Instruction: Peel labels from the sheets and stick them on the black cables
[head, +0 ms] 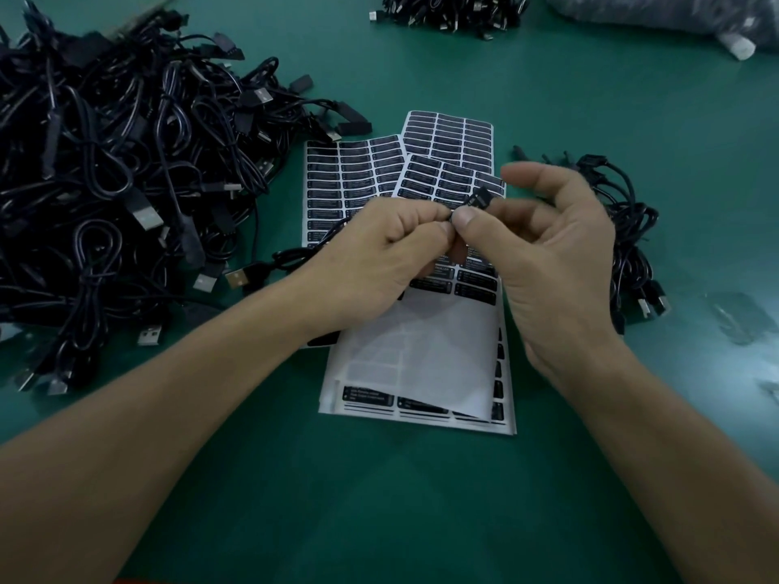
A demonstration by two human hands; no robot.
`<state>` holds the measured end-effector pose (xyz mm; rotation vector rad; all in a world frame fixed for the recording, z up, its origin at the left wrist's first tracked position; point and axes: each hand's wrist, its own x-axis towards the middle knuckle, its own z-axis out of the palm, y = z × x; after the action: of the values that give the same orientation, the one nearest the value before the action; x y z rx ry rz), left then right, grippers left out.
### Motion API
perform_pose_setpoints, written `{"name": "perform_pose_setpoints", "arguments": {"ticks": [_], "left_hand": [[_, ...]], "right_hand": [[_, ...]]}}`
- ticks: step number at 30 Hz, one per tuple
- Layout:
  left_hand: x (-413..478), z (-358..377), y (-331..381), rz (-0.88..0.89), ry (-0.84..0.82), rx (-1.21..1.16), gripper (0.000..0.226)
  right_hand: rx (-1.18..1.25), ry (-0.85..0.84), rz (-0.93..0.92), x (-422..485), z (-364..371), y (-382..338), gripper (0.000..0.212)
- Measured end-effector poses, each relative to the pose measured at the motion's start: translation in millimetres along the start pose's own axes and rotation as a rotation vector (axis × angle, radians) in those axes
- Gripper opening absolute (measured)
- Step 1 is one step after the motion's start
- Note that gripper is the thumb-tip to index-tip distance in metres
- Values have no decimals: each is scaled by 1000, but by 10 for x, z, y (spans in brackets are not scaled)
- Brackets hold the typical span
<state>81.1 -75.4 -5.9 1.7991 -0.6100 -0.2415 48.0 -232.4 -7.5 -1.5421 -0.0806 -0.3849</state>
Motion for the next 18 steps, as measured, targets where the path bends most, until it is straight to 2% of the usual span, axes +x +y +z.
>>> {"name": "perform_pose_setpoints", "arguments": {"ticks": [4,7,11,13,16,18], "left_hand": [[-7,13,13,-14,16,24,33],[-18,34,26,24,57,167,34],[-38,9,9,143,159,454,39],[-32,-14,6,228,239,560,35],[-17,-61,52,356,370,627,17],[-22,-77,72,418,415,631,18]], "right_hand": [[-1,-42,17,15,0,-2,13],[-26,-53,19,21,-7,1,3],[-68,-68,-22,12,-4,-17,11],[-66,-62,-39,12,-1,-24,16],[27,-76,-4,10,15,-43,22],[59,-141,15,-5,43,-56,27]]}}
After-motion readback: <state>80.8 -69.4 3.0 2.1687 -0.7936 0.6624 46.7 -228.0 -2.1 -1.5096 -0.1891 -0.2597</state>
